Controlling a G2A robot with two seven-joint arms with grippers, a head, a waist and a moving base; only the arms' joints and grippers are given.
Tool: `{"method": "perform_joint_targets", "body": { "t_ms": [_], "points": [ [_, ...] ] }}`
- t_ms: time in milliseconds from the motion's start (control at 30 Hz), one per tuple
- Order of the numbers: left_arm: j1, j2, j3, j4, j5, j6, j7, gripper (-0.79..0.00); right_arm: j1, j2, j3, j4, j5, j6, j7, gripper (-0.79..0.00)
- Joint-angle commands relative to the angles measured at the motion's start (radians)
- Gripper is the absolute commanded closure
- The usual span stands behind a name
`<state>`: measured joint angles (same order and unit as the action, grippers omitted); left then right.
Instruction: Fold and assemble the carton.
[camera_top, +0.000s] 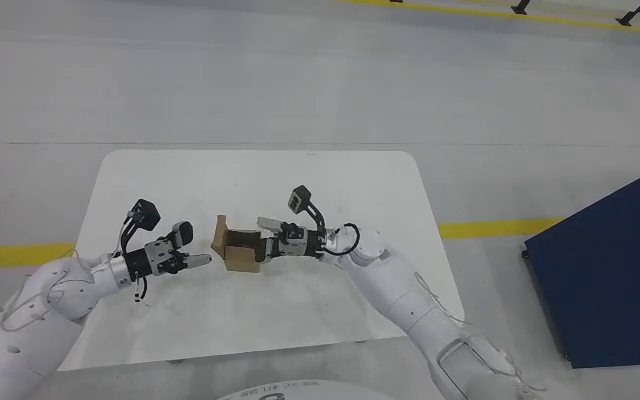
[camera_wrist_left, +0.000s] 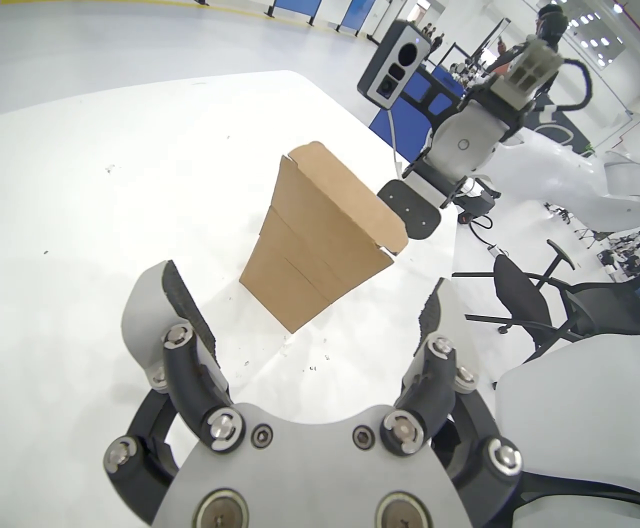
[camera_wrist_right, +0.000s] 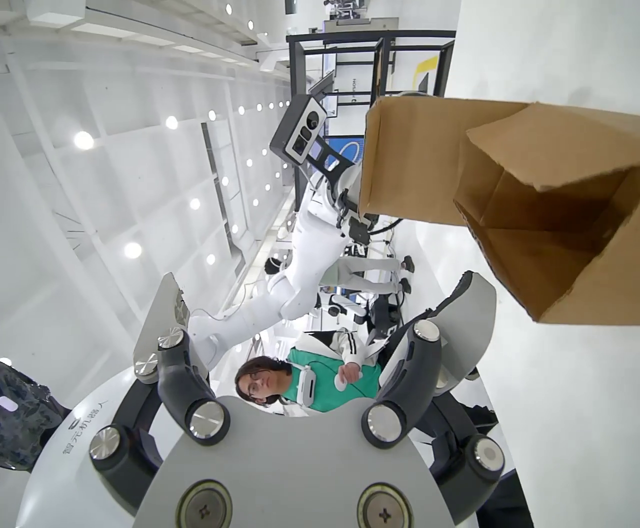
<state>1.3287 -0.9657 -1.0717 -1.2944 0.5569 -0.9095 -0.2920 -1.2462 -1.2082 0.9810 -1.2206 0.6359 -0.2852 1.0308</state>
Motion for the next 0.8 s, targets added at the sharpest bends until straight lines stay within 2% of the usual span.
{"method": "perform_joint_targets", "body": {
  "t_ms": [0,167,433,767],
  "points": [
    [0.005,0.001,-0.003,-0.003,0.004,-0.001,0.001,-0.785,0.024,-0.012,-0.020,0.038,0.031,-0.026,0.009,-0.785],
    [0.012,0.002,-0.006,-0.012,0.013,-0.002,0.000,-0.785,0.063,-0.031,-0.050,0.096,0.063,-0.074,0.023,-0.785],
    [0.015,0.002,-0.010,-0.012,0.018,-0.003,0.002,-0.785,0.106,-0.058,-0.093,0.172,0.029,-0.087,-0.060,-0.785],
    [0.005,-0.001,-0.005,-0.003,0.005,-0.002,-0.009,-0.785,0.132,-0.073,-0.120,0.216,-0.025,-0.041,-0.095,-0.785]
  ]
}}
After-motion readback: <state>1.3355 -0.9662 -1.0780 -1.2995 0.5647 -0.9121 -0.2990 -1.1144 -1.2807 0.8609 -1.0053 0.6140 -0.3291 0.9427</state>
